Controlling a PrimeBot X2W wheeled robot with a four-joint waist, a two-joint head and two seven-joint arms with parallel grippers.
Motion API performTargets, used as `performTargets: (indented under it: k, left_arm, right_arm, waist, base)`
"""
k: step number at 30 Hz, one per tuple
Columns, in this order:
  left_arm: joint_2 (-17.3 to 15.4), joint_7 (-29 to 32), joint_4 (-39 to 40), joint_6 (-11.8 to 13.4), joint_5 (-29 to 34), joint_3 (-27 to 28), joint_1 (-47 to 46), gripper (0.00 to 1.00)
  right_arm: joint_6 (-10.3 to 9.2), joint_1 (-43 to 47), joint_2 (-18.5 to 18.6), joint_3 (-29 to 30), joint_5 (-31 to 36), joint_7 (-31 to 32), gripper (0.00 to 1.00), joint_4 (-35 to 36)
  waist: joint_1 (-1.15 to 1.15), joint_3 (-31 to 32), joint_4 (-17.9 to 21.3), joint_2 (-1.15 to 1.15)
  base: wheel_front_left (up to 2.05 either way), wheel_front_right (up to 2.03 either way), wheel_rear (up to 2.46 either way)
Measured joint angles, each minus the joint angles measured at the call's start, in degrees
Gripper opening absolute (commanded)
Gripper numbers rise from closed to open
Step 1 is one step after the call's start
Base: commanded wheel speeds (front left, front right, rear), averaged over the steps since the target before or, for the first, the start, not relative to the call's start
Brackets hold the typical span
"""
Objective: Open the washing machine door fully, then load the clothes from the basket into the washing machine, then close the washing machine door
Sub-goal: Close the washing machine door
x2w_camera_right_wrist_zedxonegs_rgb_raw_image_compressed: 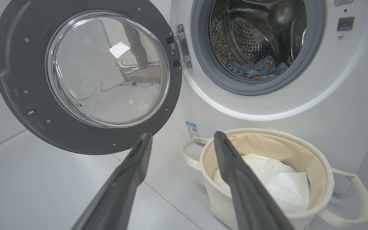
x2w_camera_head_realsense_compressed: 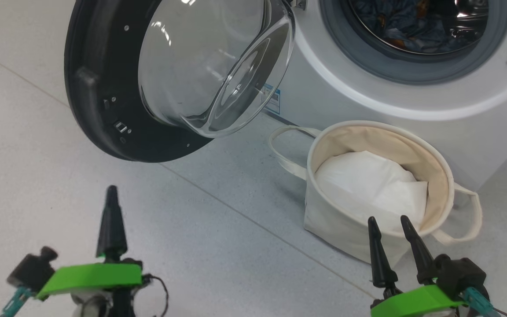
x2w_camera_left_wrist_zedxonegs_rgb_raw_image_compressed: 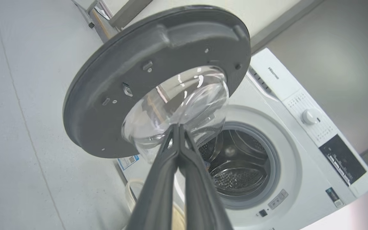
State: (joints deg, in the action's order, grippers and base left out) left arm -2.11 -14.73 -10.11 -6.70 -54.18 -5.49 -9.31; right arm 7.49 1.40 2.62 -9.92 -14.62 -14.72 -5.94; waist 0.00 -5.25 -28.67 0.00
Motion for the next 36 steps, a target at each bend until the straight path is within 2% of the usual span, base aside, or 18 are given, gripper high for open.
performTargets:
  k: [3,5,6,8,12,15,16,17,19,22,28,36]
  left_arm:
    - [-0.4,0.0,0.2,-0.4,-6.2,1.2,-0.3,0.00]
    - [-2.0,0.1,1.5,-0.4,-11.5,0.8,-1.0,0.00]
    - [-2.0,0.1,1.5,-0.4,-11.5,0.8,-1.0,0.00]
    - [-4.9,1.2,2.4,-0.4,-17.3,2.4,-2.6,0.00]
    - [-9.7,4.7,1.7,-0.4,-29.3,10.3,-7.0,0.00]
    - [-12.5,8.9,-3.1,-0.4,-37.5,15.2,-11.1,0.00]
    - [-13.8,10.2,-5.6,-0.4,-38.5,15.9,-12.5,0.00]
    - [-16.5,12.7,-10.4,-0.1,-39.8,17.0,-15.2,0.00]
    - [-18.3,15.6,-15.8,1.3,-42.9,18.2,-18.6,0.00]
    - [-20.7,18.4,-23.2,2.2,-44.3,19.0,-24.0,0.00]
    - [-24.7,20.1,-35.9,2.2,-45.1,20.1,-32.7,0.00]
    - [-25.8,21.3,-45.8,1.1,-42.6,18.1,-39.1,0.00]
  right_arm:
    - [0.00,0.0,0.0,0.0,0.0,0.0,1.00,-0.3]
    - [0.00,-0.2,0.0,0.0,0.0,0.0,1.00,-0.3]
    - [0.00,-0.2,0.0,0.0,0.0,0.0,1.00,-0.3]
    - [0.00,-0.7,0.0,0.0,0.1,0.0,1.00,-0.5]
    - [0.00,-1.9,0.0,-0.1,0.5,0.0,1.00,-0.5]
    - [0.00,-2.5,0.2,-0.1,0.5,0.0,1.00,-0.5]
    - [0.00,-2.6,0.3,-0.1,0.5,0.0,1.00,-0.5]
    - [0.00,-2.8,0.8,-0.3,0.9,0.0,1.00,-0.5]
    - [0.00,-3.5,1.5,-0.6,1.0,0.0,1.00,-0.8]
    - [0.00,-5.0,2.1,-0.9,1.0,0.0,1.00,-0.8]
    - [0.00,-6.3,4.0,-1.7,1.0,0.0,1.00,-1.0]
    - [0.00,-7.8,5.0,-2.3,1.0,0.0,1.00,-1.4]
  waist:
    - [0.00,-0.3,0.2,0.00]
    - [0.00,-0.6,0.4,0.00]
    - [0.00,-0.6,0.4,0.00]
    - [0.00,-1.0,0.7,0.00]
    - [0.00,-2.0,1.7,0.00]
    - [0.00,-2.8,2.5,0.00]
    - [0.00,-3.1,2.8,0.00]
    - [0.00,-3.8,3.4,0.00]
    - [0.00,-4.6,4.0,0.00]
    - [0.00,-5.7,5.0,0.00]
    - [0.00,-8.1,7.1,0.00]
    - [0.00,-9.6,10.0,0.00]
  base:
    - [0.00,0.00,0.00]
    - [0.00,0.00,0.00]
    - [0.00,0.00,0.00]
    - [0.00,0.00,0.00]
    - [0.00,0.00,0.00]
    - [0.00,0.00,0.00]
    - [0.00,0.00,0.00]
    - [0.00,0.00,0.00]
    - [0.00,0.00,0.00]
    - [0.00,0.00,0.00]
    - [0.00,0.00,0.00]
    - [0.00,0.00,0.00]
